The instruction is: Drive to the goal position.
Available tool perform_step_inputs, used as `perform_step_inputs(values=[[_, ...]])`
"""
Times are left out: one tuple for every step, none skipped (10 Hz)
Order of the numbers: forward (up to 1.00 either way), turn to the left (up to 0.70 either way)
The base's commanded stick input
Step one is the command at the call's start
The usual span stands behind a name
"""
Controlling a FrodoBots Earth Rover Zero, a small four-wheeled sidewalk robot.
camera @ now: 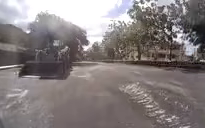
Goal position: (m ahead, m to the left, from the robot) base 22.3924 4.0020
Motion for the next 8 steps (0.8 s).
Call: perform_step_inputs(values=[[0.70,0.00],[0.70,0.00],[0.70,0.00],[0.70,0.00],[0.70,0.00],[0.70,0.00],[0.70,0.00],[0.70,0.00]])
